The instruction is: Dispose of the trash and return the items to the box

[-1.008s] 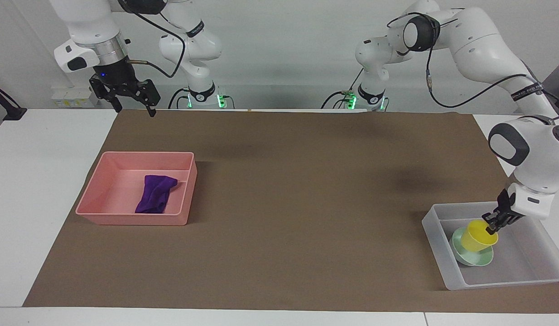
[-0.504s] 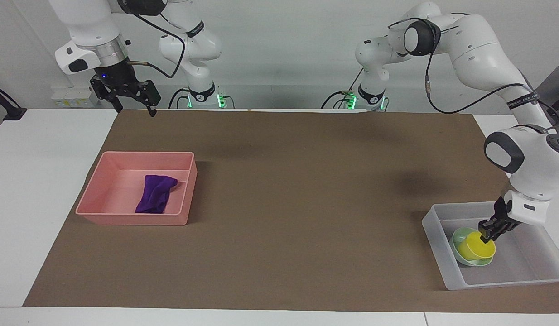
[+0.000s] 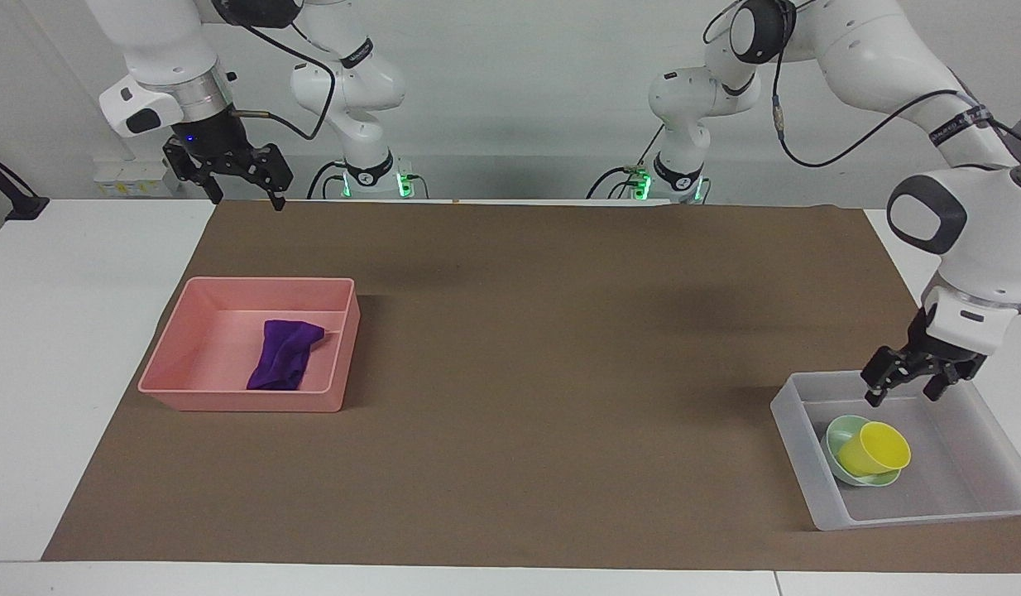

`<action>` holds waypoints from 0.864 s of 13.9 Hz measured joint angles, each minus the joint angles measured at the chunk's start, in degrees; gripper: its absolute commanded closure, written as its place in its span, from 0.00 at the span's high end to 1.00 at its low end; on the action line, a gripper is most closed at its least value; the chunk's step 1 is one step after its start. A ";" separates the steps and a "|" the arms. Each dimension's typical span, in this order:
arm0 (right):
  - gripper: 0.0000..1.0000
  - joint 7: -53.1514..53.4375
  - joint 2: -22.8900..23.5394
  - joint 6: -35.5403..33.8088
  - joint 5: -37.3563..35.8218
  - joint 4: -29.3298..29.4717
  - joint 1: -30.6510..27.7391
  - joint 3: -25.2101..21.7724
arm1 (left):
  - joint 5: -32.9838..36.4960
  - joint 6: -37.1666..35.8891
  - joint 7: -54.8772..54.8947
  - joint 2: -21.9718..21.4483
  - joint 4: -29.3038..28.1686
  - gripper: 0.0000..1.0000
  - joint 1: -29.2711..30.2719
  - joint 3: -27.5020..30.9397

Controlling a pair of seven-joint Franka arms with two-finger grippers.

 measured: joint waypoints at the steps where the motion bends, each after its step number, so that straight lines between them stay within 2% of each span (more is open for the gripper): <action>1: 1.00 0.00 0.00 0.00 0.00 0.00 0.00 0.00 | 0.06 -1.47 0.00 -2.95 -2.41 1.00 -1.90 0.01; 4: 1.00 0.00 0.00 0.00 0.00 -0.01 0.00 0.00 | 0.26 -7.81 -0.01 -11.97 -8.18 1.00 -5.09 0.01; 7: 1.00 0.00 0.00 0.00 0.00 -0.02 0.00 0.00 | 0.76 -18.02 0.29 -18.35 -8.44 1.00 -4.91 0.58; 9: 1.00 0.00 0.00 0.00 0.00 -0.02 0.00 0.00 | 1.49 -22.91 0.52 -19.73 -6.59 1.00 -4.72 0.87; 12: 1.00 0.00 0.00 0.00 0.00 -0.02 0.00 0.00 | 2.84 -28.58 0.69 -19.37 -2.12 1.00 -4.71 0.92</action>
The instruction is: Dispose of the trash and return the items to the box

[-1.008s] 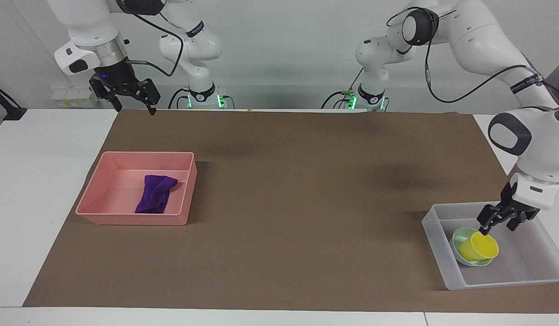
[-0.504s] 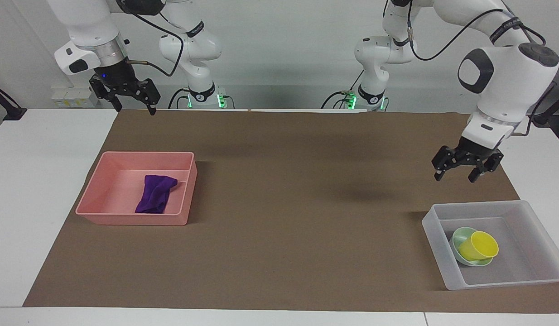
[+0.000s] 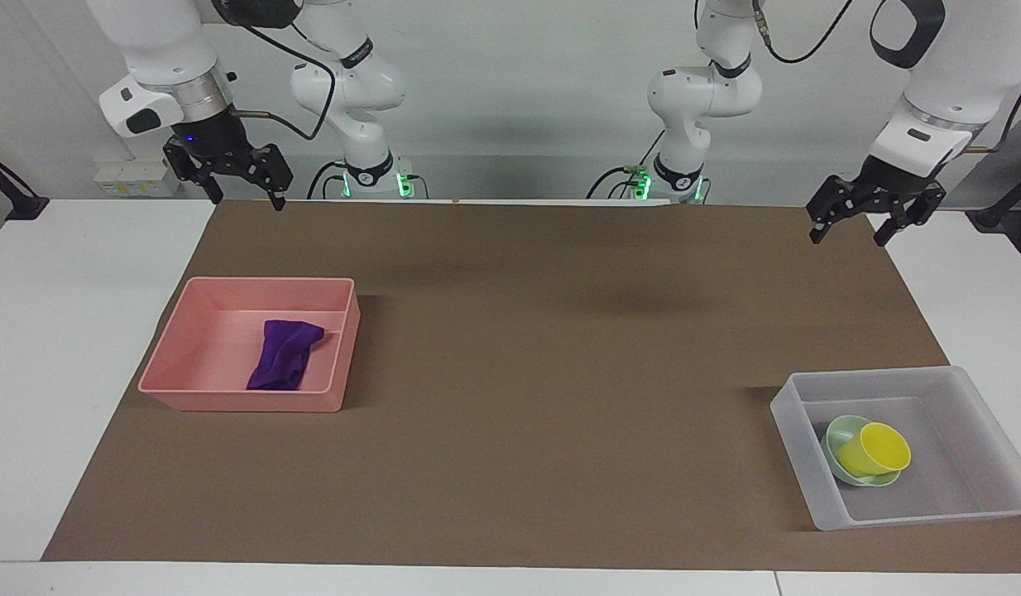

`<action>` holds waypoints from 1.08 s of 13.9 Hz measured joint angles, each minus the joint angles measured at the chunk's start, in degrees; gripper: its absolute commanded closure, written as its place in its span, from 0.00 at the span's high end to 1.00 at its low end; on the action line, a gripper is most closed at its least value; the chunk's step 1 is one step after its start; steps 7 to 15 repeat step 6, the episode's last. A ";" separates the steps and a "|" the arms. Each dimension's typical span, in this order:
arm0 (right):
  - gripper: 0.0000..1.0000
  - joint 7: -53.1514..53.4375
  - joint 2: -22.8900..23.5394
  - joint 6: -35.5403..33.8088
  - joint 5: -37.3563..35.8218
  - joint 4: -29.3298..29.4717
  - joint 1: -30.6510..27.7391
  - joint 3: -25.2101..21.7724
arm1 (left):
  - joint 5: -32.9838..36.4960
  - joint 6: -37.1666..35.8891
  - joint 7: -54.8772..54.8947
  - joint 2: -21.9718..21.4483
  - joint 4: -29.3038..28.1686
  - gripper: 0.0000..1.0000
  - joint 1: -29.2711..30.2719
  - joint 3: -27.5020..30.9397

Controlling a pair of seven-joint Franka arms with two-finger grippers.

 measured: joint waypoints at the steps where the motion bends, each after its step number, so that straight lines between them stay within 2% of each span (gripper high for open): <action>1: 1.00 0.00 0.00 0.00 0.00 0.00 0.00 0.00 | 0.08 -1.22 0.03 0.20 0.97 1.00 0.00 0.00; 4: 1.00 0.00 0.00 0.00 0.00 -0.01 0.00 0.00 | 0.08 -3.26 0.07 0.70 1.84 1.00 0.00 0.01; 15: 1.00 0.00 0.00 0.00 0.00 -0.01 0.00 0.00 | 0.08 -3.28 0.07 0.82 1.91 1.00 0.00 0.03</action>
